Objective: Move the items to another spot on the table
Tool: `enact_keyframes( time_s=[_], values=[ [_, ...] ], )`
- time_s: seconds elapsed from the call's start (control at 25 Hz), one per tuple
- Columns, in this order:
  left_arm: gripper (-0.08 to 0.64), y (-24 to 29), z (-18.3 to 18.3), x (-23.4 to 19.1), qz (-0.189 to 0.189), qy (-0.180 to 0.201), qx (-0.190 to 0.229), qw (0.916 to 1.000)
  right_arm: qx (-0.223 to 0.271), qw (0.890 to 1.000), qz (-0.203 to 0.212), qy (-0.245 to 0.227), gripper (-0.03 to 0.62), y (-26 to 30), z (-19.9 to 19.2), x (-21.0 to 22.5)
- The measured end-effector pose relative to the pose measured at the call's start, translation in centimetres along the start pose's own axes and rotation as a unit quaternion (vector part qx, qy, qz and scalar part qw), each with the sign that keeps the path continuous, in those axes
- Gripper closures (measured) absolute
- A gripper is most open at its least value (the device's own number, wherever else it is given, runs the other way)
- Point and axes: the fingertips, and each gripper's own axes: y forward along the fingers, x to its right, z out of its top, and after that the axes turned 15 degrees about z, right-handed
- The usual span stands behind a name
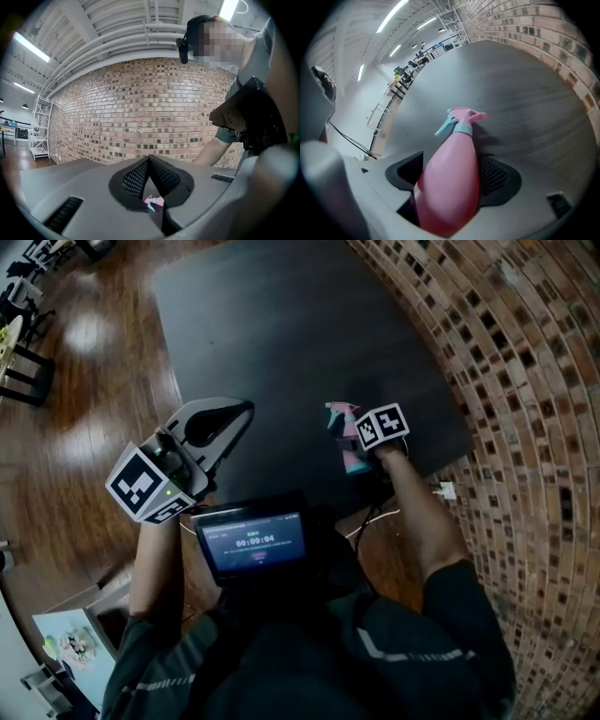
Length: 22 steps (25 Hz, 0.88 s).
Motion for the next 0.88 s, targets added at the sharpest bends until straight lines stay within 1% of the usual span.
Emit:
enact_keyframes(
  time_s=[0.2,0.4,0.6,0.76,0.88],
  values=[
    [0.563,-0.1,-0.3,0.5,0.005,0.001,-0.003,1.0000,0.000,1.000,0.007,-0.001,0.212,0.3,0.1,0.0],
    [0.563,-0.2,-0.2,0.6,0.008,0.000,-0.002,1.0000,0.015,0.999,0.029,-0.012,0.219,0.2,0.3,0.0],
    [0.563,-0.7,-0.2,-0.2,0.021,0.004,-0.007,0.9997,0.026,0.999,0.022,-0.033,0.222,0.1,0.9,-0.2],
    [0.563,-1.6,-0.2,0.0,0.026,0.007,-0.010,0.9996,0.064,0.997,0.031,-0.038,0.224,-1.1,1.7,-0.9],
    [0.563,-2.5,0.4,-0.1,0.033,0.012,-0.006,0.9994,0.099,0.992,0.039,-0.067,0.224,-3.0,3.1,-3.1]
  ],
)
